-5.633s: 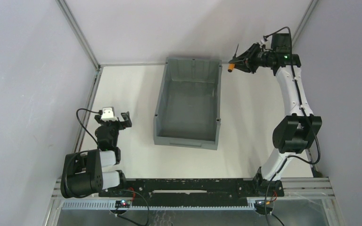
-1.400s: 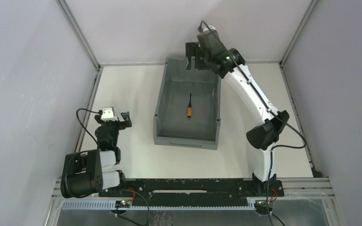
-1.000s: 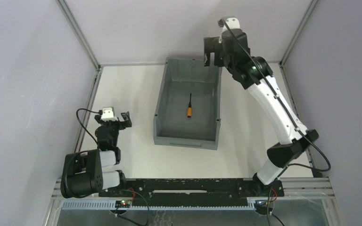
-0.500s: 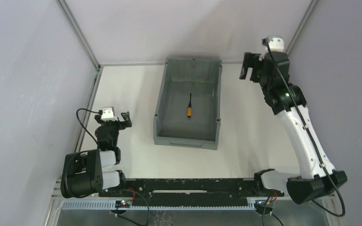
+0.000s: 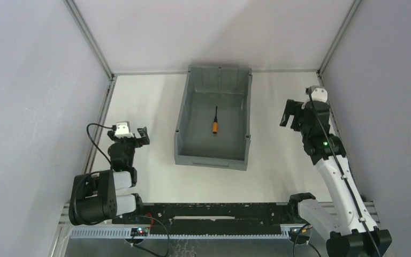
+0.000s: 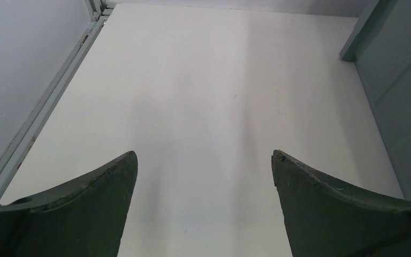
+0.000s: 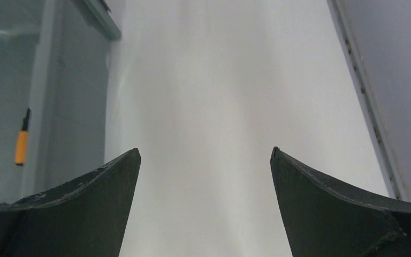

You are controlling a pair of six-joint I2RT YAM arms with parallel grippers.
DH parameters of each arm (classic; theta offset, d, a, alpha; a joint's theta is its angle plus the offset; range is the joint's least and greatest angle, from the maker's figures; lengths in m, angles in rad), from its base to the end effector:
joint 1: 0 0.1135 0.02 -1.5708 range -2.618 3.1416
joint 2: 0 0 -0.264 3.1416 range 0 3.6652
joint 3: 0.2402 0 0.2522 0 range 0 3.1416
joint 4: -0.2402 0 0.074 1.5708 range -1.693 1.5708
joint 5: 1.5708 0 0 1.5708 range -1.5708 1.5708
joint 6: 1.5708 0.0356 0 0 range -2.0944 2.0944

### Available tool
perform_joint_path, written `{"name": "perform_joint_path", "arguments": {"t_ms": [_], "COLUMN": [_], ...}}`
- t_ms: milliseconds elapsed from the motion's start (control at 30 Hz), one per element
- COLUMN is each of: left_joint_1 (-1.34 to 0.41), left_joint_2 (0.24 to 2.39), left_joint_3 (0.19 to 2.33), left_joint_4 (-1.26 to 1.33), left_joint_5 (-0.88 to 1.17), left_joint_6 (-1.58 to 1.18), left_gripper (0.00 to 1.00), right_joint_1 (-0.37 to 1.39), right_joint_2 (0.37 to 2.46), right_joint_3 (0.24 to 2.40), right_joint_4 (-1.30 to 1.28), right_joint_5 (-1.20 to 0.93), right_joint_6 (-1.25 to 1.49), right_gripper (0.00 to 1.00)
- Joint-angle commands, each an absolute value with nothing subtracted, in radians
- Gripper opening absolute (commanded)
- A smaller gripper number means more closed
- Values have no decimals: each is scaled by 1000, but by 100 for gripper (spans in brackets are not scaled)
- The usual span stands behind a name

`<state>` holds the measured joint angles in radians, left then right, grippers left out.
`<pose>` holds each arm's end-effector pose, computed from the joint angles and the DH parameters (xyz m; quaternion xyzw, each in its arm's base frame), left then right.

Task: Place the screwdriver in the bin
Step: Reset both arms

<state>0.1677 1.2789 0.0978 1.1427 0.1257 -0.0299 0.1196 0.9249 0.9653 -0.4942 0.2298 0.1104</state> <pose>0.1997 0.0293 0.1583 -0.0276 0.7199 0.0025 0.6935 0.2006 0.0159 0.3465 0.0569 0.8427 -0.0362 0.5341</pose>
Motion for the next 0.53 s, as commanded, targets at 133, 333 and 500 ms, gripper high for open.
{"name": "perform_joint_path", "arguments": {"t_ms": [133,333,500], "left_joint_1": [164,164,164], "left_joint_2": [1267,1267,1267], "left_joint_3": [137,138,136], "left_joint_4": [1184,1184,1184], "left_joint_5": [121,121,120], "left_joint_6": [-41,-41,-42], "left_gripper": [100,100,100], "right_joint_1": [112,110,103], "right_joint_2": [758,732,737], "right_joint_3": [804,782,782], "right_joint_4": [-463,-481,-472], "right_joint_5": [251,279,267], "right_joint_6": [207,217,234], "right_gripper": [100,100,100]}}
